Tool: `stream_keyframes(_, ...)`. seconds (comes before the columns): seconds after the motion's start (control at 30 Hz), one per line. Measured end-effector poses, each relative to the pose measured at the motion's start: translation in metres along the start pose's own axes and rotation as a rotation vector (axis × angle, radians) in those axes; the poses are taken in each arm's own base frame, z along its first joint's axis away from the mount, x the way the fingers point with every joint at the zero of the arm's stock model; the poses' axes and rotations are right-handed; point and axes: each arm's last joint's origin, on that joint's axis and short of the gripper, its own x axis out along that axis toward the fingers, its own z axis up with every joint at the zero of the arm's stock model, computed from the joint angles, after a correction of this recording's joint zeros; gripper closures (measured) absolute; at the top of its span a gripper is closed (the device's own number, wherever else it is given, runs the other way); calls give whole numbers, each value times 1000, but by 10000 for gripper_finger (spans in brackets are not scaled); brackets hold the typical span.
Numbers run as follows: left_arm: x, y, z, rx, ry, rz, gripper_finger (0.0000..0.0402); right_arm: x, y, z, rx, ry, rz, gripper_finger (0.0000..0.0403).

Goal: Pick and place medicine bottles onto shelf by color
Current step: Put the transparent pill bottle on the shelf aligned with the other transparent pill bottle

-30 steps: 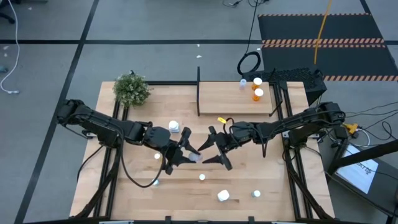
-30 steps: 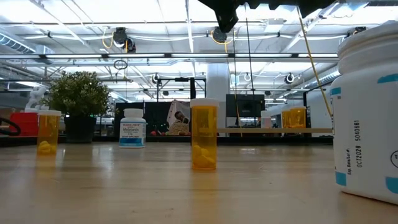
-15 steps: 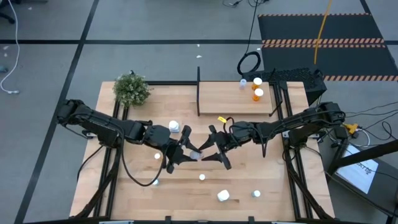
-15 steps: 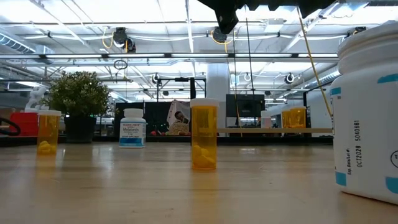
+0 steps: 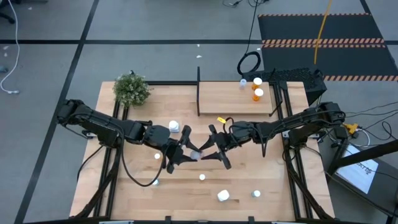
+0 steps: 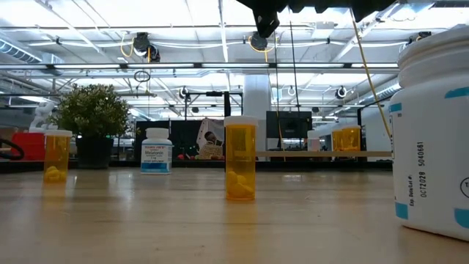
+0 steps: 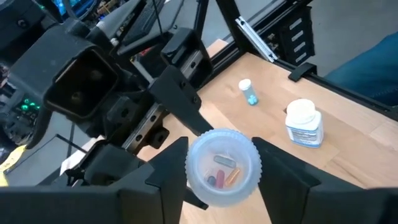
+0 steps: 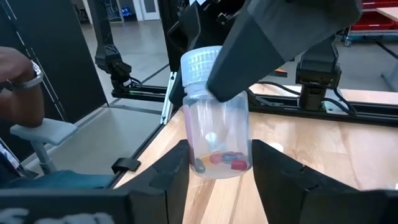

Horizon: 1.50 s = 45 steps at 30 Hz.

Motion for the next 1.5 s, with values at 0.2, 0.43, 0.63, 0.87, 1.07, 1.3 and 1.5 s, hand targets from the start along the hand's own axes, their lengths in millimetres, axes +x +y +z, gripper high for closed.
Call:
stream_keyframes(0.2, -1, -3, 5, -33, 52, 136, 171, -2, 0, 1, -5, 2, -5, 250)
stream_keyframes(0.43, -2, -8, 14, -24, 69, 290, 117, -16, 1, 14, -13, -14, -14, 255)
stream_keyframes(0.63, -4, -11, 18, -43, 105, 409, 94, -32, 6, 25, -22, -17, -13, 254)
stream_keyframes(0.87, -5, -5, 24, -186, 0, 450, 96, -51, 15, 38, -78, -29, -220, 254)
stream_keyframes(1.07, -6, 10, 18, -349, -44, 499, 115, -51, 21, 40, -138, -46, -378, 254)
stream_keyframes(1.3, 12, 9, 7, -350, -36, 411, 119, -51, 21, 40, -144, -44, -453, 250)
stream_keyframes(1.5, 30, 10, 6, -296, -79, 516, 108, -52, 21, 41, -142, -52, -457, 249)
